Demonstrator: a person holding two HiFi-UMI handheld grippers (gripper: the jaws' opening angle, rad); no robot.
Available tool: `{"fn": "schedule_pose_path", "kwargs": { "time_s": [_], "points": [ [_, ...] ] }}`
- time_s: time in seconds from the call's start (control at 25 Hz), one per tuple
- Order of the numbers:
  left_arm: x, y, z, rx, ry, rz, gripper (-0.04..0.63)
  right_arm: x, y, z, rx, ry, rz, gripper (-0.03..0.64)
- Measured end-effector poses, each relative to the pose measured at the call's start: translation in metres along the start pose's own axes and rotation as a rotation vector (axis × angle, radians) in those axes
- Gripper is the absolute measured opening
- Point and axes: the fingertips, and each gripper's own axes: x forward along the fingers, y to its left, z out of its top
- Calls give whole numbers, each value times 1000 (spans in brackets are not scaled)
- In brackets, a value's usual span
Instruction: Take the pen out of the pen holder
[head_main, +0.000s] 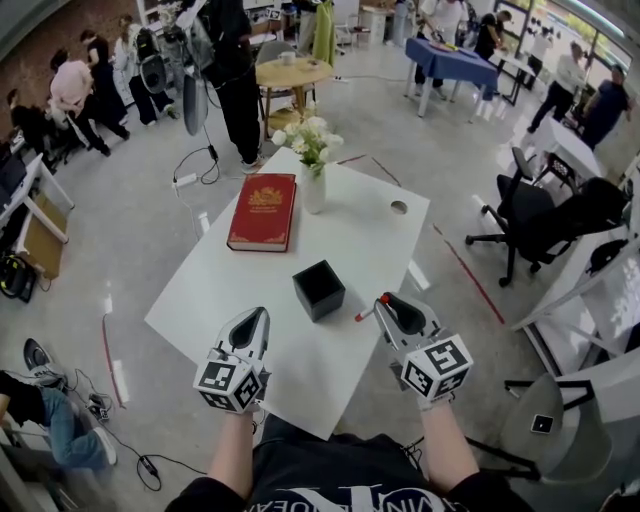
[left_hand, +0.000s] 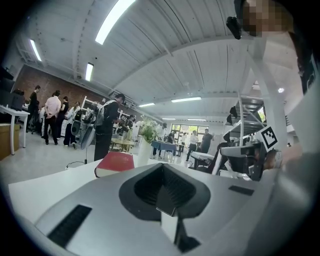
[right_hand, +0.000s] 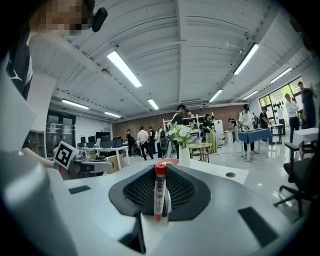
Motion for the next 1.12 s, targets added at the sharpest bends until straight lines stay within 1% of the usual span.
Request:
{"fn": "schedule_pose_path", "kwargs": {
  "time_s": [0.28, 0.92, 1.12],
  "points": [
    [-5, 1, -3, -5, -4, 11, 5, -3, 2, -9, 9, 11, -5, 76],
    [-12, 3, -6, -4, 6, 23, 5, -5, 7, -13, 10, 10, 4, 76],
    [-15, 3, -3, -10, -5, 30, 5, -7, 8, -14, 12, 10, 5, 77]
  ]
}}
